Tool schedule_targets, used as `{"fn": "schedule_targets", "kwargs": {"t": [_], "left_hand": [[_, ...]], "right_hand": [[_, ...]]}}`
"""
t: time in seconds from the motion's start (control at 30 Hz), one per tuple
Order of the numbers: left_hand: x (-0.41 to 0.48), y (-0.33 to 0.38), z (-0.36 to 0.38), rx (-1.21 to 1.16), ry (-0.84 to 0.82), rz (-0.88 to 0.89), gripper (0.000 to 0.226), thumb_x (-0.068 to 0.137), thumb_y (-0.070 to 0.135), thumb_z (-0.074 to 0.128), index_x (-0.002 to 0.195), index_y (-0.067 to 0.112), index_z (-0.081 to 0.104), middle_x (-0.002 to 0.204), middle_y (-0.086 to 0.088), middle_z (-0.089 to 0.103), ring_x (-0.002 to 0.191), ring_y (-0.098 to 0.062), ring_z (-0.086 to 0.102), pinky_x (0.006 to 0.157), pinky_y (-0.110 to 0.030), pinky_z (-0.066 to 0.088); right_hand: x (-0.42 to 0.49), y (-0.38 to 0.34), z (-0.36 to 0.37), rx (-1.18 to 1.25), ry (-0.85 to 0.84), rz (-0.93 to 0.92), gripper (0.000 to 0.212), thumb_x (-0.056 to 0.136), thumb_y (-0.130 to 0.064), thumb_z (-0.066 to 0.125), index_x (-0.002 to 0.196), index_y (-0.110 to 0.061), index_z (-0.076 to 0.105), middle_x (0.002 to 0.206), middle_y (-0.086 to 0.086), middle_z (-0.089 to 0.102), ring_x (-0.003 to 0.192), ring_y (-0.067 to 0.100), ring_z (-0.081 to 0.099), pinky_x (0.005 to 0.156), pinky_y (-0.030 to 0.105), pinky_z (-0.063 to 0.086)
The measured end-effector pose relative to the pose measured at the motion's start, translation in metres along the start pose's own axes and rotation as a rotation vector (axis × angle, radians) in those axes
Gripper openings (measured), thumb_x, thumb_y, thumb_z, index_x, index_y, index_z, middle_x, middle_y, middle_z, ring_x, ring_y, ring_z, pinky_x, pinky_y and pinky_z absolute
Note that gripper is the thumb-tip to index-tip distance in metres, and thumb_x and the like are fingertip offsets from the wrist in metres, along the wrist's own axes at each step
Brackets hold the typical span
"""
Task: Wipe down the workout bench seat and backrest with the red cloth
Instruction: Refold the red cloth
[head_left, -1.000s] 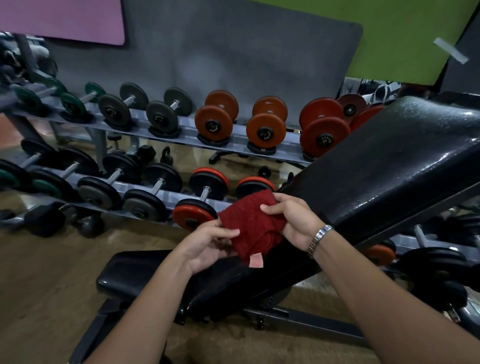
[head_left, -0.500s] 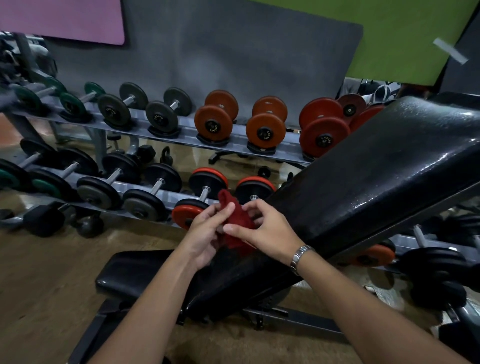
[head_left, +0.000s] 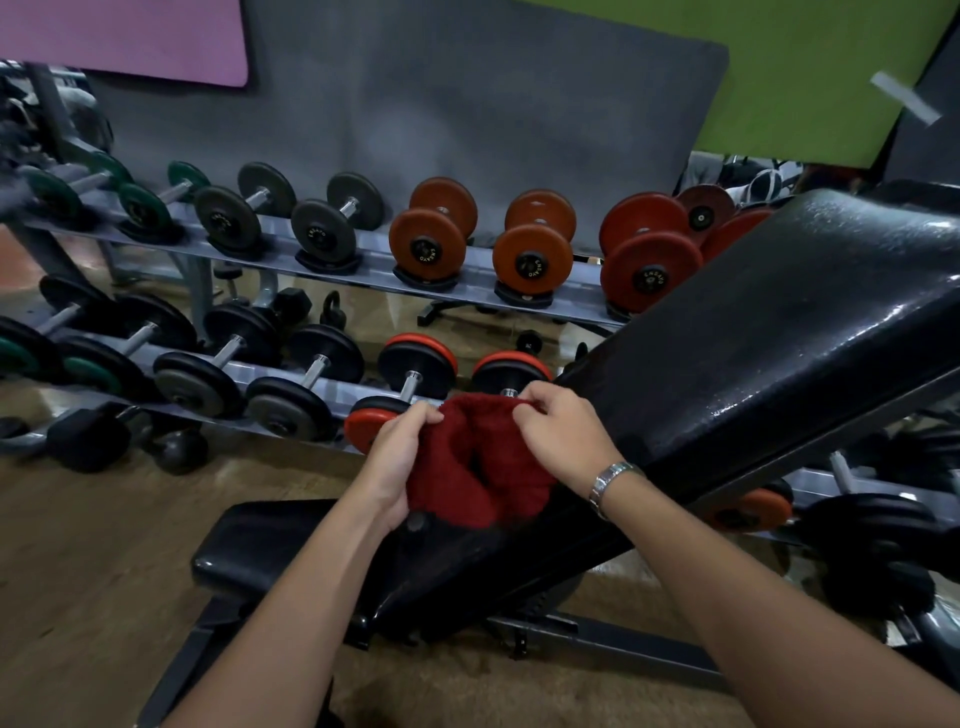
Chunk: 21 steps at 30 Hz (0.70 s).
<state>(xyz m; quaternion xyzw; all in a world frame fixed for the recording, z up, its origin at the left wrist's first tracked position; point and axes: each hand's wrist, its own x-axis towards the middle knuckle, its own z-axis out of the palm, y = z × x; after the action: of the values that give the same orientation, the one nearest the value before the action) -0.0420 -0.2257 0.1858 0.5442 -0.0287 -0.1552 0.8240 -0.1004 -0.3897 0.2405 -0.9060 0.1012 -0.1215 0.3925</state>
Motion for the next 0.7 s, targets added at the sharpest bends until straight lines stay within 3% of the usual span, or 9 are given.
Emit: {"fn": "schedule_targets", "kwargs": {"t": [0.1, 0.2, 0.27, 0.33, 0.4, 0.47, 0.53, 0.6, 0.7], "left_hand": [[0.005, 0.004, -0.005, -0.094, -0.089, -0.107, 0.031, 0.079, 0.027, 0.059, 0.103, 0.009, 0.067, 0.091, -0.01, 0.07, 0.08, -0.025, 0.068, 0.075, -0.035, 0.057], [0.007, 0.006, -0.004, -0.124, -0.141, -0.116, 0.049, 0.068, 0.031, 0.067, 0.114, 0.016, 0.056, 0.107, -0.013, 0.058, 0.095, -0.028, 0.061, 0.089, -0.043, 0.05], [0.008, 0.005, 0.001, -0.155, -0.161, -0.11, 0.05, 0.069, 0.031, 0.067, 0.116, 0.017, 0.055, 0.11, -0.014, 0.056, 0.1, -0.03, 0.059, 0.094, -0.044, 0.048], [0.005, 0.007, 0.007, -0.132, -0.186, -0.093, 0.038, 0.077, 0.028, 0.062, 0.113, 0.016, 0.058, 0.103, -0.013, 0.063, 0.097, -0.03, 0.062, 0.095, -0.044, 0.048], [-0.001, 0.009, 0.013, -0.008, -0.197, -0.022, 0.018, 0.089, 0.024, 0.054, 0.1, 0.014, 0.063, 0.093, -0.009, 0.068, 0.093, -0.028, 0.063, 0.093, -0.043, 0.047], [-0.008, 0.012, 0.02, 0.167, -0.184, 0.044, 0.021, 0.096, 0.021, 0.05, 0.087, 0.016, 0.068, 0.089, -0.005, 0.07, 0.093, -0.025, 0.063, 0.091, -0.04, 0.046], [-0.014, 0.013, 0.026, 0.265, -0.205, 0.053, 0.035, 0.097, 0.021, 0.046, 0.08, 0.024, 0.075, 0.091, 0.005, 0.075, 0.1, -0.017, 0.065, 0.094, -0.036, 0.044], [-0.017, 0.012, 0.028, 0.312, -0.278, 0.063, 0.041, 0.096, 0.02, 0.039, 0.076, 0.026, 0.075, 0.093, 0.007, 0.075, 0.103, -0.012, 0.065, 0.093, -0.033, 0.042], [-0.017, 0.013, 0.026, 0.204, -0.309, 0.155, 0.033, 0.102, 0.011, 0.03, 0.092, 0.009, 0.061, 0.098, -0.018, 0.076, 0.101, -0.027, 0.072, 0.09, -0.039, 0.055]], "right_hand": [[0.008, 0.002, -0.009, -0.197, 0.082, -0.064, 0.014, 0.086, -0.032, 0.055, 0.084, -0.031, 0.069, 0.086, -0.009, 0.059, 0.087, 0.018, 0.058, 0.076, 0.039, 0.053], [0.011, 0.009, -0.005, -0.489, 0.191, -0.147, 0.02, 0.085, -0.038, 0.063, 0.104, -0.032, 0.063, 0.105, -0.007, 0.048, 0.103, 0.019, 0.047, 0.086, 0.037, 0.047], [0.009, 0.007, 0.0, -0.346, 0.223, -0.1, 0.02, 0.084, -0.044, 0.065, 0.09, -0.027, 0.057, 0.093, -0.006, 0.056, 0.089, 0.02, 0.057, 0.076, 0.037, 0.051], [0.007, 0.0, 0.007, -0.09, 0.123, 0.052, 0.044, 0.084, -0.061, 0.058, 0.078, -0.018, 0.062, 0.073, 0.0, 0.066, 0.07, 0.022, 0.065, 0.068, 0.043, 0.059], [0.002, -0.009, 0.01, 0.146, -0.085, 0.265, 0.07, 0.079, -0.078, 0.049, 0.089, -0.012, 0.068, 0.083, 0.008, 0.072, 0.073, 0.024, 0.07, 0.059, 0.044, 0.062], [0.0, -0.013, 0.009, 0.351, -0.238, 0.403, 0.084, 0.07, -0.084, 0.054, 0.111, -0.011, 0.066, 0.106, 0.01, 0.069, 0.088, 0.029, 0.07, 0.054, 0.042, 0.061], [0.003, -0.012, 0.005, 0.463, -0.276, 0.416, 0.071, 0.072, -0.069, 0.069, 0.113, -0.011, 0.068, 0.108, 0.008, 0.069, 0.092, 0.029, 0.069, 0.056, 0.041, 0.06], [0.007, -0.008, 0.0, 0.522, -0.236, 0.411, 0.035, 0.08, -0.039, 0.072, 0.099, -0.01, 0.073, 0.088, 0.006, 0.071, 0.078, 0.023, 0.069, 0.058, 0.04, 0.06], [0.014, 0.002, -0.002, 0.524, -0.157, 0.425, 0.01, 0.078, -0.015, 0.064, 0.08, -0.014, 0.073, 0.07, 0.003, 0.066, 0.062, 0.019, 0.063, 0.061, 0.035, 0.055]]}}
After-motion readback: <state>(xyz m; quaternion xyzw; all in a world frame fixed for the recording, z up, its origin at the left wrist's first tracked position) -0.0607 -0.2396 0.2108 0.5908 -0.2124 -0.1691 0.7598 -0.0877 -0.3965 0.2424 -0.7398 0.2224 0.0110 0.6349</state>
